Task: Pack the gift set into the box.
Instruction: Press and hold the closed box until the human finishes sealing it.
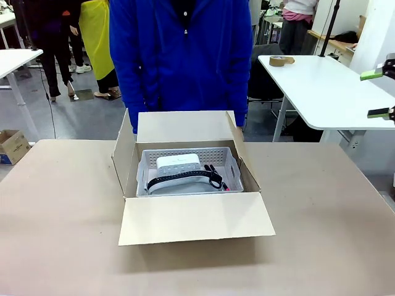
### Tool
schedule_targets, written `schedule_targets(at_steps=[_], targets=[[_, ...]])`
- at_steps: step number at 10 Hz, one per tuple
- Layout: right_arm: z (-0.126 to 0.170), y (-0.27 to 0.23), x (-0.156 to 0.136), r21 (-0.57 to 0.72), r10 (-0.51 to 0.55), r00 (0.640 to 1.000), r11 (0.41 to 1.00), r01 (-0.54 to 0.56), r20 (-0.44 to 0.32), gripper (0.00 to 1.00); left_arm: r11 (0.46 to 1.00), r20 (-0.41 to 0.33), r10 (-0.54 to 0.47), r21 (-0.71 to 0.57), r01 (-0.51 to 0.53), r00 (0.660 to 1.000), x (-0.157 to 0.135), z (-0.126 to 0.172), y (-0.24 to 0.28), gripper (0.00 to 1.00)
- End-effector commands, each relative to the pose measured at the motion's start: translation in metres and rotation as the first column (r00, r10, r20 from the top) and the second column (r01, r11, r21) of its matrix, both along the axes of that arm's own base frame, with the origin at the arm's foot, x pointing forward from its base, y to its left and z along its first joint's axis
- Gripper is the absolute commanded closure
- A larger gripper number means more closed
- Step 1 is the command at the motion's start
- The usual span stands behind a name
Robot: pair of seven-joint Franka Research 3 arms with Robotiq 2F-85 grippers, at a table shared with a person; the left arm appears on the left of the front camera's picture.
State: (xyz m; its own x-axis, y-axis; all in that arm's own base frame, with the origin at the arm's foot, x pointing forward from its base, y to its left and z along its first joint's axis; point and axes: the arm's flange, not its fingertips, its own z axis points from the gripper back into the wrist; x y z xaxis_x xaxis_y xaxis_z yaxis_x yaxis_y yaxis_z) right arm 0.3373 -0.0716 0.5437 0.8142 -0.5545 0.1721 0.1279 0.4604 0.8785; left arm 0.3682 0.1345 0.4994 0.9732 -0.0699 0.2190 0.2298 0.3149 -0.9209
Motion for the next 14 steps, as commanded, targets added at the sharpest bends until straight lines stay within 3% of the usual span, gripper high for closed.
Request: schedule_targets(at_steps=[1,14], targets=[[-0.0016,-0.0019,0.0014,0.019,0.018,0.999,1.0,-0.019,0.037,0.0,1.0,-0.002,0.002,0.002,-0.002,1.0,-0.0022,-0.0042,0.0009,0.0],[-0.0016,-0.0019,0.0014,0.019,0.018,0.999,1.0,-0.019,0.037,0.0,1.0,-0.002,0.002,0.002,-0.002,1.0,-0.0022,-0.0042,0.0009,0.0]])
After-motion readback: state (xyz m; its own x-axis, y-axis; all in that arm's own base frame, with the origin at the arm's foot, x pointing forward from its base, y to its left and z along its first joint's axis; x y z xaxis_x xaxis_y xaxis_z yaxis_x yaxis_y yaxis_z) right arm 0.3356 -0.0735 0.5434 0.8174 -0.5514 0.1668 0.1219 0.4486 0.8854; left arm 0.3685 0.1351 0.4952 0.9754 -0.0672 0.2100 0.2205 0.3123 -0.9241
